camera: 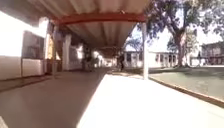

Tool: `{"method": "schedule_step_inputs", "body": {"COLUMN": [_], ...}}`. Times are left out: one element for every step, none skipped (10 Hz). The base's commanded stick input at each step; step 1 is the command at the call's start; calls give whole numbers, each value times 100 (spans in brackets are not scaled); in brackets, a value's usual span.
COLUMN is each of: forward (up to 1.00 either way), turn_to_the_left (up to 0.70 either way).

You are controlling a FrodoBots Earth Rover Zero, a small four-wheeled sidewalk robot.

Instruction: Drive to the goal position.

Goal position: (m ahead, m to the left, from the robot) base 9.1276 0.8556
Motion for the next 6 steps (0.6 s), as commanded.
{"method": "schedule_step_inputs", "body": {"forward": [85,85,85,85,85,85], "turn_to_the_left": [0,0,0,0,0,0]}}
